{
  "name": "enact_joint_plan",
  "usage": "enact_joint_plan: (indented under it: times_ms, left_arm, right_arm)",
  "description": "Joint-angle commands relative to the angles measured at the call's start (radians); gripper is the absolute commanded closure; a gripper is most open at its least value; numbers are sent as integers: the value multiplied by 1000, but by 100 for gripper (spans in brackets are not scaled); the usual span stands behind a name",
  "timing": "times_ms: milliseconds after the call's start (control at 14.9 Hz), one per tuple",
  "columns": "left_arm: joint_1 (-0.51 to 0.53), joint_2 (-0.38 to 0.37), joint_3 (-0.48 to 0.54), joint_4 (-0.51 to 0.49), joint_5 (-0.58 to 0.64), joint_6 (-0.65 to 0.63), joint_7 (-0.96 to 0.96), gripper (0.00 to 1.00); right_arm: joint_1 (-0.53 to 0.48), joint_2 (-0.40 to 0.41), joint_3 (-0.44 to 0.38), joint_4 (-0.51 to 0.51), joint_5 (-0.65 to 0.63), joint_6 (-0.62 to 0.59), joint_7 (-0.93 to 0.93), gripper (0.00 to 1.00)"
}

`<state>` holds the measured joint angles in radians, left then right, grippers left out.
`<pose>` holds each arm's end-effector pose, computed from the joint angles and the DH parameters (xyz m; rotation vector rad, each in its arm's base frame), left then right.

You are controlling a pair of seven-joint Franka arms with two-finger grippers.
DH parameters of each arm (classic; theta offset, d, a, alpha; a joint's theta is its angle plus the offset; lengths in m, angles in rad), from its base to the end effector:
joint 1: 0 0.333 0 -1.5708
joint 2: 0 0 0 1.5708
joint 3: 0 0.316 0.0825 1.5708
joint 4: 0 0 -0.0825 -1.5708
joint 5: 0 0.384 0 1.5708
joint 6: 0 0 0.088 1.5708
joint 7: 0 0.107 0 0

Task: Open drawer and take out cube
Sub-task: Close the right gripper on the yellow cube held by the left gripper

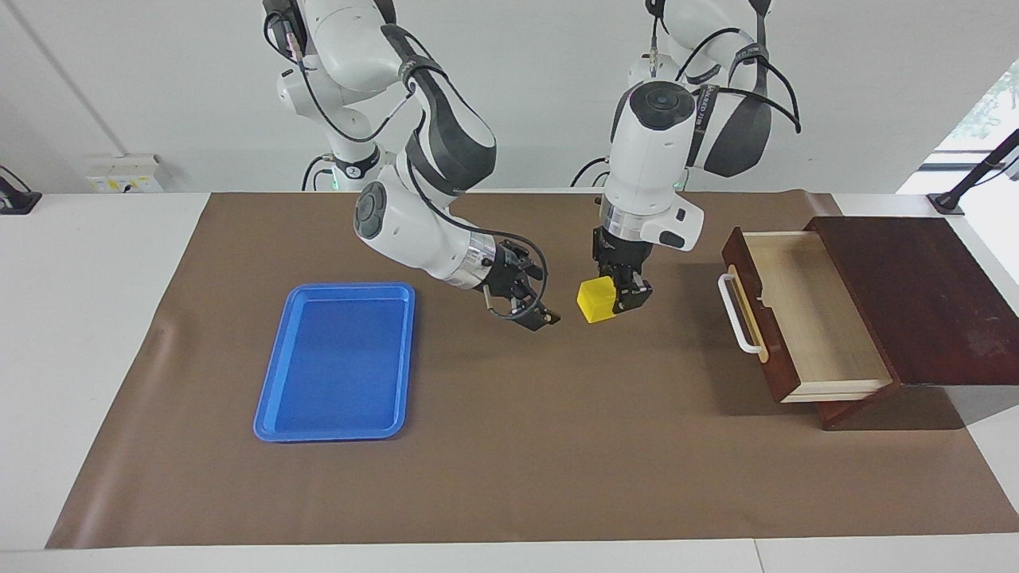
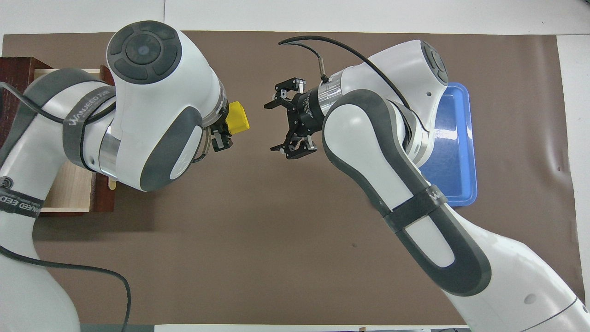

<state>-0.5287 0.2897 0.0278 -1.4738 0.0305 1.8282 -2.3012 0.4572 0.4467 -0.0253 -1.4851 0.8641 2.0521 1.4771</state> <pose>0.5762 -0.3152 0.5187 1.9261 2.4075 0.0741 0.6228 0.3356 0.4456 -1.9005 1.6245 0.7464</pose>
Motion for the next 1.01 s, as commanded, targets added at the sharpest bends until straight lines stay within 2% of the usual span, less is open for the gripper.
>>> enact_joint_plan:
  times_ms: [0, 201, 537, 940]
  left_arm:
    - [-11, -11, 14, -20, -18, 22, -12, 100]
    - [-27, -11, 14, -25, -17, 23, -12, 100]
    - [-39, -23, 14, -51, -17, 34, -12, 100]
    - [-47, -26, 14, -59, -17, 36, -12, 100]
  right_arm:
    - [1, 1, 1, 16, -37, 8, 5, 3]
    - [-3, 24, 1, 48, -74, -10, -11, 4]
    - [-18, 193, -8, 334, -106, -145, -1, 7]
    - [5, 202, -8, 347, -100, -129, 9, 8]
